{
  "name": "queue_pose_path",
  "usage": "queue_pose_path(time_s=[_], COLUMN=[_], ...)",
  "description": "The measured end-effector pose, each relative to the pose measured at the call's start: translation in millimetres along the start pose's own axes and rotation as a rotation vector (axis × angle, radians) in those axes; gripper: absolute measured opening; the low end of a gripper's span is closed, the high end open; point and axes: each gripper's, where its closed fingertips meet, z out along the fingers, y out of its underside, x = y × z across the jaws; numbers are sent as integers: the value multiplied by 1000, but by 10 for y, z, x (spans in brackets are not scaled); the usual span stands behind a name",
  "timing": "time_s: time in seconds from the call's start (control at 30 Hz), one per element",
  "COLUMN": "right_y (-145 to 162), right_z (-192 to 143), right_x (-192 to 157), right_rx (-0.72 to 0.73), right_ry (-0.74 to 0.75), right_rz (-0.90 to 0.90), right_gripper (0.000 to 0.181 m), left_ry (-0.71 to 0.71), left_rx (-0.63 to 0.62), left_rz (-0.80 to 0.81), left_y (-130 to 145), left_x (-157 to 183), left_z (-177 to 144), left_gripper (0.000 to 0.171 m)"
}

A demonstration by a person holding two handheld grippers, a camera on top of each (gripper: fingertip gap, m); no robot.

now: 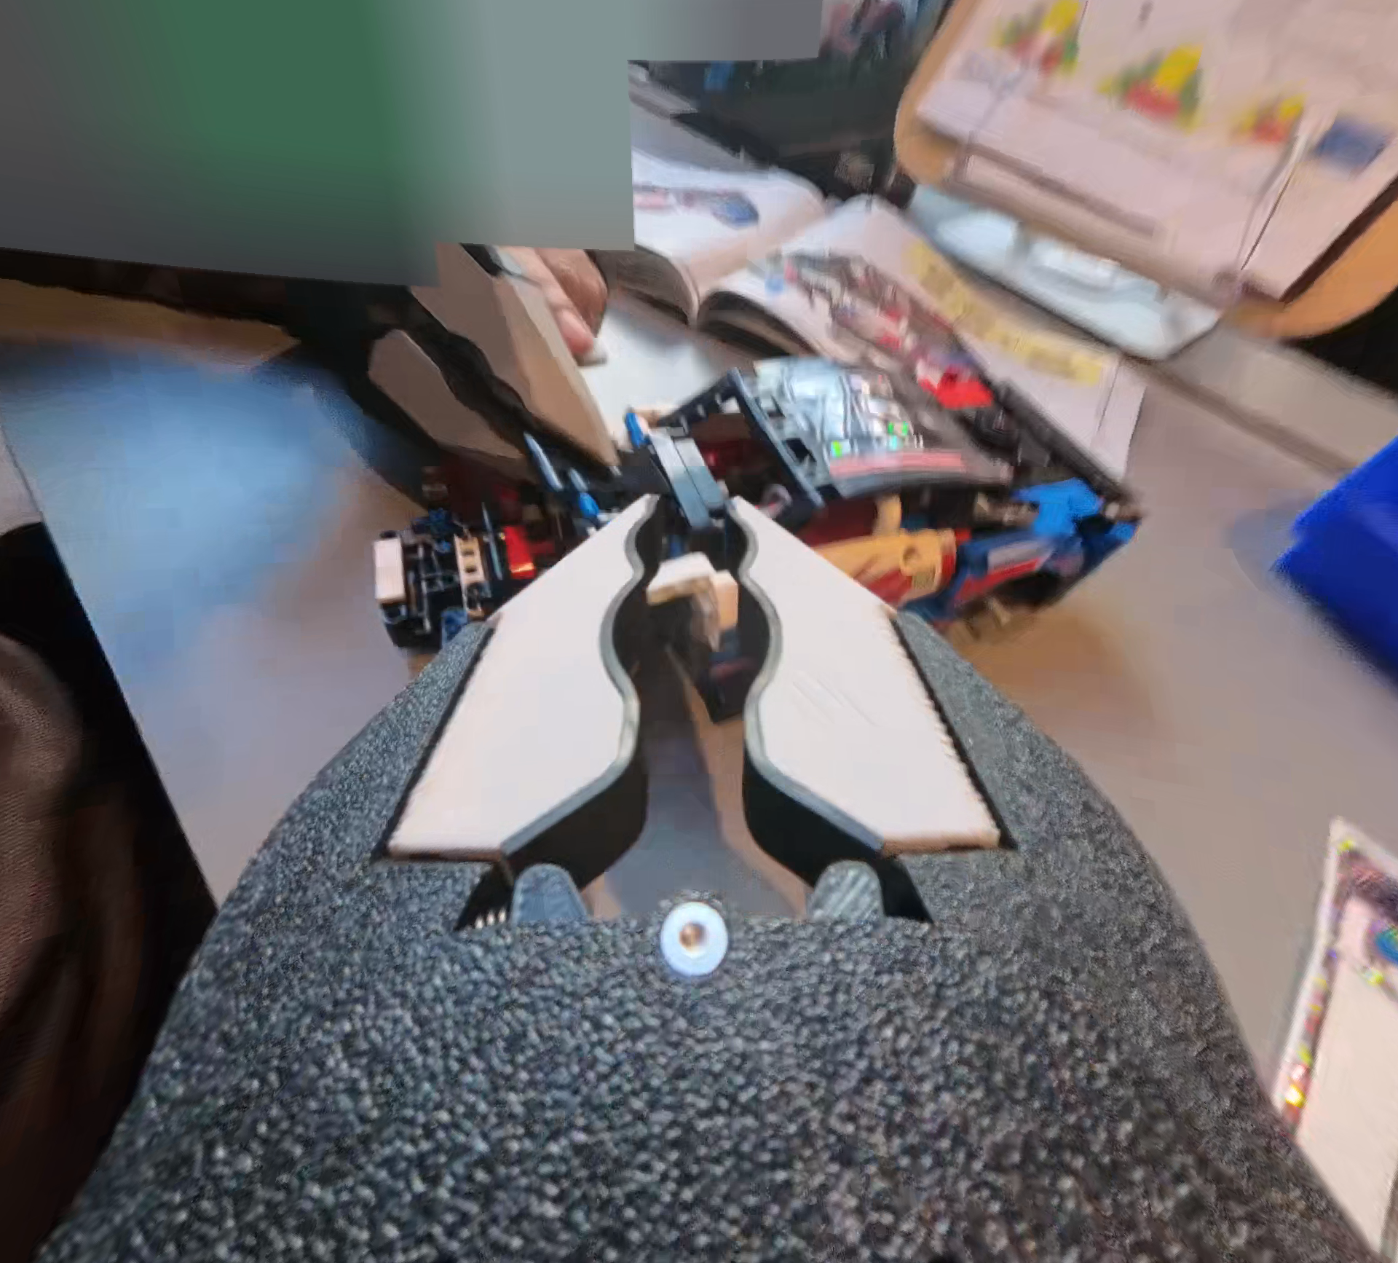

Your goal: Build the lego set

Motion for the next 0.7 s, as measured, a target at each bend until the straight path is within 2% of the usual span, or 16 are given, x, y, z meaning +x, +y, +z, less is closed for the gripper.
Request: queue_pose_path(time_s=[0.07,0.13,0.37,0.5,0.6,0.7], right_y=[162,264,265,285,282,301], right_z=[22,76,288,338,357,368], right_x=[115,119,43,80,71,17], right_rx=[-96,-183,-341,-430,-466,-508], right_ry=[-21,-11,131,177,179,158], right_rz=[90,78,-267,-409,-489,-604], right_gripper=[25,32,31,33,29,17], left_ry=[6,11,34,18,6,4], left_rx=[6,11,18,43,55,63], left_rz=[0,17,129,120,110,107], left_y=[-4,-8,-5,-24,-41,-63], left_x=[-6,-8,-8,-29,-16,10], left_z=[-1,-5,-46,-99,-132,-150], left_gripper=[5,5,5,5,5,5])
